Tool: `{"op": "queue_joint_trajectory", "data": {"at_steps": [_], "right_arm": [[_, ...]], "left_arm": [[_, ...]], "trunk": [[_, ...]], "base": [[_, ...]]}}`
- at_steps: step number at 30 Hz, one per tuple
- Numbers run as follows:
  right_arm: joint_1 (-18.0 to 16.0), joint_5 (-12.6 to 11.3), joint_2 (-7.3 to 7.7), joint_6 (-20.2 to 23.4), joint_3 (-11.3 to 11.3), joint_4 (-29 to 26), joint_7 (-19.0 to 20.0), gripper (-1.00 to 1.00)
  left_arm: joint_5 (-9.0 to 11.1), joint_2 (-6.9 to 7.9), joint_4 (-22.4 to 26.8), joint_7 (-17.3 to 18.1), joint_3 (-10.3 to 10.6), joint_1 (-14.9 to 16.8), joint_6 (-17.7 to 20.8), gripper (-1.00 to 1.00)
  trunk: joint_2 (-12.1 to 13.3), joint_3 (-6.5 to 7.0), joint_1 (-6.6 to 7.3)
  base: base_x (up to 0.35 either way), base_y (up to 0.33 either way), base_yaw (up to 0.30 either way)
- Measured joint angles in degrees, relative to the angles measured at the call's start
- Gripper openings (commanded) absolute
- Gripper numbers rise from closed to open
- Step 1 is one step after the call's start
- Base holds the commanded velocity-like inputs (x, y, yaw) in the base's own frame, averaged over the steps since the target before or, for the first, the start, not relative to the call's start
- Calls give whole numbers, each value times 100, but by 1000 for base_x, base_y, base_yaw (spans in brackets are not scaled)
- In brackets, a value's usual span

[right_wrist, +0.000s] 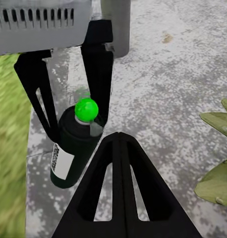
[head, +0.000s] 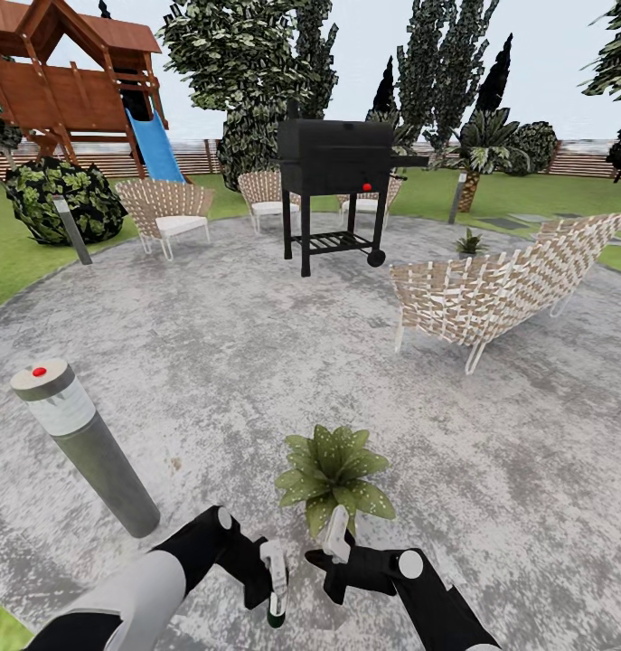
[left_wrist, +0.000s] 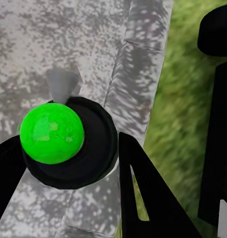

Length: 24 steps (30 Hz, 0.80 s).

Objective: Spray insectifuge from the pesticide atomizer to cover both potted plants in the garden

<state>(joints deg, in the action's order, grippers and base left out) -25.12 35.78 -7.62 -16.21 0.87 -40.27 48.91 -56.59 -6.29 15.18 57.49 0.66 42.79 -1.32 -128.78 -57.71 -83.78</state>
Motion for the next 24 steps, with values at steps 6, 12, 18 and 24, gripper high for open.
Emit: {"op": "queue_joint_trajectory", "data": {"at_steps": [6, 12, 18, 24], "right_arm": [[0, 9, 0, 0, 0, 9, 0, -100], [0, 10, 0, 0, 0, 9, 0, -100], [0, 12, 0, 0, 0, 9, -1, -100], [0, 16, 0, 0, 0, 9, 0, -100]], "left_arm": [[247, -38, -43, 2, -1, 1, -64, -100], [281, -44, -41, 5, -4, 0, -176, -100], [285, -138, -49, 5, -14, 0, -194, -100], [285, -184, -41, 5, -25, 0, -194, -100]], "trunk": [[0, 0, 0], [0, 0, 0], [0, 0, 0], [0, 0, 0]], "base": [[0, 0, 0], [0, 0, 0], [0, 0, 0], [0, 0, 0]]}}
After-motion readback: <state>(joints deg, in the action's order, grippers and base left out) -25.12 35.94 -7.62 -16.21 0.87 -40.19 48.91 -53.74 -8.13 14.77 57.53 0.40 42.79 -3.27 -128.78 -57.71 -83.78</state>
